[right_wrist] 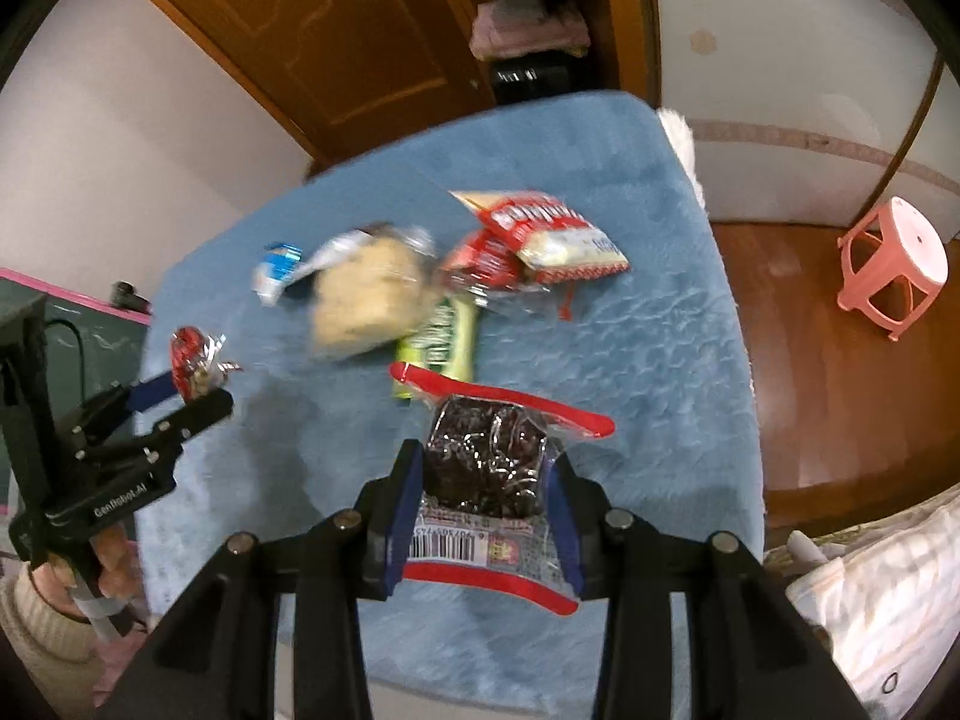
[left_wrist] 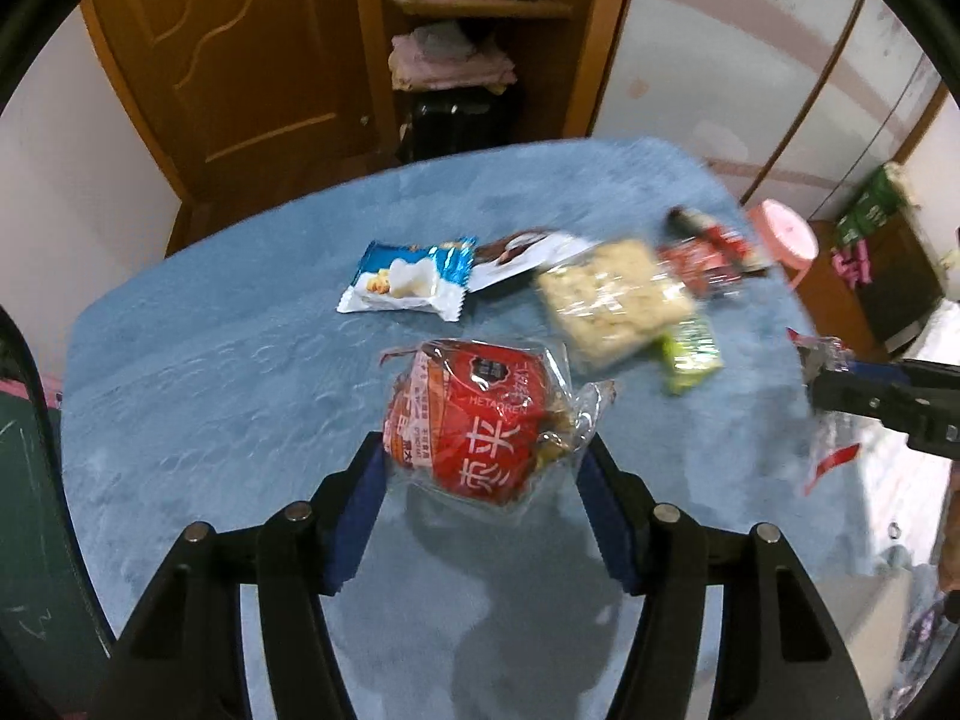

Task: Organize snacks
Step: 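Carry the red bag and jerky bag over the white tray with both tools, then lower both bags into the tray and open both tools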

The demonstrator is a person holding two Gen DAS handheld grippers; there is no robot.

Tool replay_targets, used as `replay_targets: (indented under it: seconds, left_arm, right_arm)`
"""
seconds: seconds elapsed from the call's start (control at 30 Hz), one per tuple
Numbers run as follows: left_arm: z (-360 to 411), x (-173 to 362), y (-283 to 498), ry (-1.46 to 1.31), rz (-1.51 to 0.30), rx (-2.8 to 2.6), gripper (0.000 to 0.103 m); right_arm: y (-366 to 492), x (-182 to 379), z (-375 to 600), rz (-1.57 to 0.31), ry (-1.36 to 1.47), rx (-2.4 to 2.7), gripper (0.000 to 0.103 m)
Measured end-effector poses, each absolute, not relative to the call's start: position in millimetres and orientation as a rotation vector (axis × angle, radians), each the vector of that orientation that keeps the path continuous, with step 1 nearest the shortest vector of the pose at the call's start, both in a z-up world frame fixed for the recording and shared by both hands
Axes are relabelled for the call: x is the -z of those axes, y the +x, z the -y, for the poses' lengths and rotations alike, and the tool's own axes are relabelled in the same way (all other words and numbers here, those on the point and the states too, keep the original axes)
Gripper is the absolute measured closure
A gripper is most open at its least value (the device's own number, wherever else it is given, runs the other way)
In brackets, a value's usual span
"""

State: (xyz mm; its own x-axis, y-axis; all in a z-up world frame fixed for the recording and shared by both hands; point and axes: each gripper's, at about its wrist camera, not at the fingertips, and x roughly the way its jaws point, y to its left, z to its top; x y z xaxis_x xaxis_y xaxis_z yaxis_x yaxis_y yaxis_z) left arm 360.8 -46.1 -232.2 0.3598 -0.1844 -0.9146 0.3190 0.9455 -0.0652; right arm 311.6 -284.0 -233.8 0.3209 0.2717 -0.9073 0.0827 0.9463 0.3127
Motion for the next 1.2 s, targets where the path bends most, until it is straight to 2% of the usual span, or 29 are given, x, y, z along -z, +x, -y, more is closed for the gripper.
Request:
replay_targets:
  seconds: [0.27,0.47,0.83,1.2]
  left_arm:
    - [32.4,147.5,284.8,0.009,-1.092,0.393,0.042]
    - [34.9,107.8,209.8,-0.048,-1.064,0.427,0.041]
    - [42.3,107.3,100.6,0.001,-1.097,0.423,0.040]
    - [51.5,121.4,58.7,0.057,-1.107,0.410,0.036]
  right_arm:
    - [244.7,139.6,259.1,-1.062,0.322,-0.198,0.063]
    - [175.1,97.1,246.4,-0.969,0.355,-0.237,0.063]
    - [87.2,97.1,228.4,-1.020,0.310,-0.228,0.063]
    - [58.2,124.0,204.2,-1.141,0.197,-0.185,0.062]
